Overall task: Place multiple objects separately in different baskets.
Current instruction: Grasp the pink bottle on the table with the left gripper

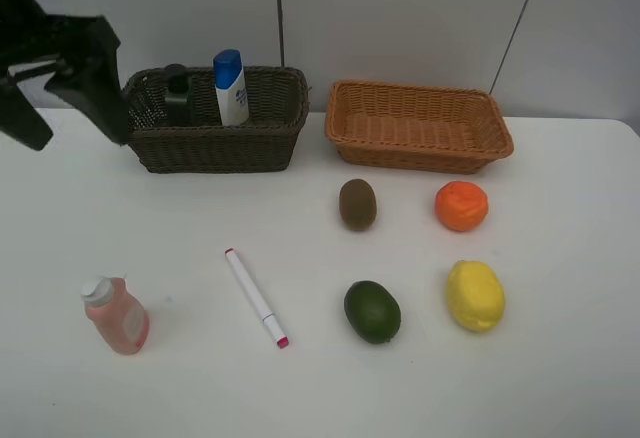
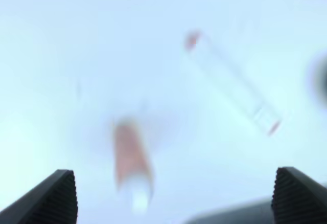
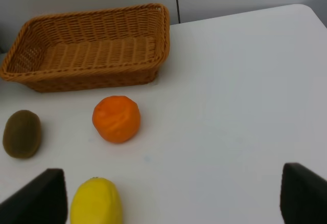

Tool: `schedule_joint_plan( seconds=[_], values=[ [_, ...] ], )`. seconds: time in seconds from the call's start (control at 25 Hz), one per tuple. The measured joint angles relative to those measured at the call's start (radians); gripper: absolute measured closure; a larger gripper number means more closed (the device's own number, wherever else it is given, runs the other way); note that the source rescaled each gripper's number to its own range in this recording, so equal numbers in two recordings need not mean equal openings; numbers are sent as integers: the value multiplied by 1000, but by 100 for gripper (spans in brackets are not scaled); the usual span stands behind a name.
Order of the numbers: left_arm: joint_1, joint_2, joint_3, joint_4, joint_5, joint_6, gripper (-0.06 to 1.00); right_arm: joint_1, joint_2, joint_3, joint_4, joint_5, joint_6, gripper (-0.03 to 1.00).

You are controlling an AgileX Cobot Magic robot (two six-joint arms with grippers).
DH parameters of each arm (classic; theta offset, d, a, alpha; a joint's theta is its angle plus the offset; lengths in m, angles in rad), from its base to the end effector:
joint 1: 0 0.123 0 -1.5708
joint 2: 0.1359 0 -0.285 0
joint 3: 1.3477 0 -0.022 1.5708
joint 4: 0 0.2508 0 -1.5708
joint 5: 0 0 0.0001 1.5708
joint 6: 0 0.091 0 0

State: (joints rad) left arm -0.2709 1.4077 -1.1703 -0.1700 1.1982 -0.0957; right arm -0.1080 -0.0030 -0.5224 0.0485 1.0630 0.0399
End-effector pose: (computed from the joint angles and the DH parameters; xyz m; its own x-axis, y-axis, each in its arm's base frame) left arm 0.2502 -0.0844 0.3045 -0.9740 0.1091 -0.1984 0.1469 0.9713 -0.1871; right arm -0.0077 0.0047 0.2833 -0.4270 0.1101 -0.8975 0.0971 0.9924 0.0755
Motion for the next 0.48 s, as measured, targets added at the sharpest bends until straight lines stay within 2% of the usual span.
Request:
schedule_joint_plan(
  seconds=[0.2,0.32,0.48],
  values=[
    [0,-28,253,19,-10,1,-6,0,0,0,0,0,0,0],
    [0,-21,346,19,-72,18,-6,0,0,0,0,0,0,0],
    [0,0,404,19,-147,37,-6,0,0,0,0,0,0,0]
  ],
)
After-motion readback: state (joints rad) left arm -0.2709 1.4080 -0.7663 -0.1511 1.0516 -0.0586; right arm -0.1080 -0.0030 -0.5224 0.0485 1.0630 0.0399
